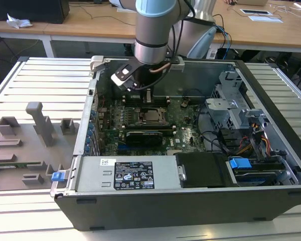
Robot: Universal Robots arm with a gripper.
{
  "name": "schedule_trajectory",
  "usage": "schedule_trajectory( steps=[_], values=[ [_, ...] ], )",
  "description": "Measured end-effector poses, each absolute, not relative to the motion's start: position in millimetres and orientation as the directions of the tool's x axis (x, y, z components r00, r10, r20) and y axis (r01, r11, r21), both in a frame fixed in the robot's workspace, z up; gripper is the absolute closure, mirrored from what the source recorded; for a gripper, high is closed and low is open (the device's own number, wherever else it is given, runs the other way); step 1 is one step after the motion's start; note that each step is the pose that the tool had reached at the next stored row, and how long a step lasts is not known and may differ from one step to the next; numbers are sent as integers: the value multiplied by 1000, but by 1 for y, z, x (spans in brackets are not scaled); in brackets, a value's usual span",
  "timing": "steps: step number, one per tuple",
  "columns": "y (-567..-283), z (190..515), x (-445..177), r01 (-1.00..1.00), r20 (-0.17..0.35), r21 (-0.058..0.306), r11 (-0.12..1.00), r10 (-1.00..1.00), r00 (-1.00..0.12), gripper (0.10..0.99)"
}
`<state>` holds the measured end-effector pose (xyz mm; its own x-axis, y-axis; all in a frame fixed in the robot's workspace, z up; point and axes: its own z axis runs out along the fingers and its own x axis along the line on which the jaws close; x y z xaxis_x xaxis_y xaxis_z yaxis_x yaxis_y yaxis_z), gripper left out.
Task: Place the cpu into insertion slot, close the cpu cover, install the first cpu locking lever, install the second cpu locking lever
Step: 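Close the cpu cover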
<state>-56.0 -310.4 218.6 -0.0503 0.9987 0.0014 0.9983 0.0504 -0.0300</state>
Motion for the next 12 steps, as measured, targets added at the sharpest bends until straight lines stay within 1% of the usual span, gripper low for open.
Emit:
schedule_trajectory(
  steps=[7, 12],
  values=[
    [-310, 216, -78, 998, 1, -28, 50, 999, -50, 976],
    [-310, 215, -72, 998, 1, -29, 50, 999, -50, 976]
  ],
)
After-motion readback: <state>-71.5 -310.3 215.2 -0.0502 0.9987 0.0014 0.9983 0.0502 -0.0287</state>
